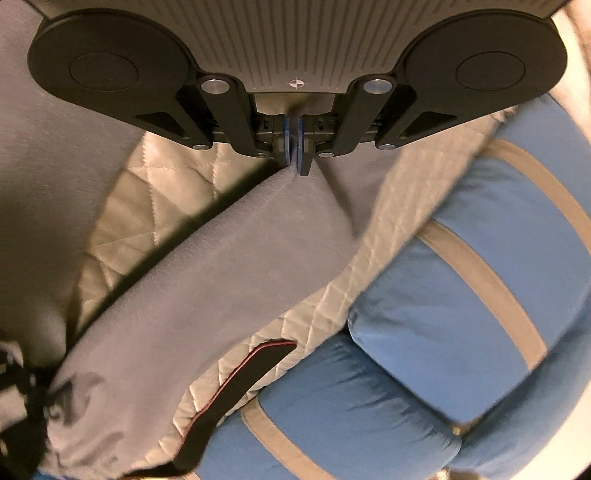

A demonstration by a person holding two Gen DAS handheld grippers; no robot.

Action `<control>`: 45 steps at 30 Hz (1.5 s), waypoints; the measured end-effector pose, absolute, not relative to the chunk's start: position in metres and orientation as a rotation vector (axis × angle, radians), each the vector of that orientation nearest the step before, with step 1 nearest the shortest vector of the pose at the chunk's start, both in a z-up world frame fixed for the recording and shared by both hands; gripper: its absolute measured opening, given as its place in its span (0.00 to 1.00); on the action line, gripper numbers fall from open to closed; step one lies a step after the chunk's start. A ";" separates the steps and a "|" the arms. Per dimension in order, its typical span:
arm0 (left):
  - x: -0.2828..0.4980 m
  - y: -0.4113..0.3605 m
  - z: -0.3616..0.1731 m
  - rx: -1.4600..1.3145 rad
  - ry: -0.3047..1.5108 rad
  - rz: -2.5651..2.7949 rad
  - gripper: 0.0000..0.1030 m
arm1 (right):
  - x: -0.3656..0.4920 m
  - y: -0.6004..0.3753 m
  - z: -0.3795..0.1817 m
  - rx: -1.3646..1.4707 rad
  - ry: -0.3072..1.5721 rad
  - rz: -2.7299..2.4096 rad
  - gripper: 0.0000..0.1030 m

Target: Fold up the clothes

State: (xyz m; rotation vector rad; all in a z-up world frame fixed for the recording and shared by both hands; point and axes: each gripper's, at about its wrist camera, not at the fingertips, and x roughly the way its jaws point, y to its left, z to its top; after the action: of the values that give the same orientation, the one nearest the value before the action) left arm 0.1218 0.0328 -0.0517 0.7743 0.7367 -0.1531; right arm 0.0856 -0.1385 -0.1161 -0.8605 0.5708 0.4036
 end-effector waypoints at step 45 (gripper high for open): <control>0.099 0.198 -0.067 1.233 0.877 -0.086 0.03 | 0.012 -0.225 -0.059 -0.392 0.522 0.464 0.97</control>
State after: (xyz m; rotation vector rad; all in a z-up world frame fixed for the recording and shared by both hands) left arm 0.0987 0.1980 -0.0674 1.2332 0.8773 -0.0857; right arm 0.0122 -0.2245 -0.0592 -0.3925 0.5219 0.4635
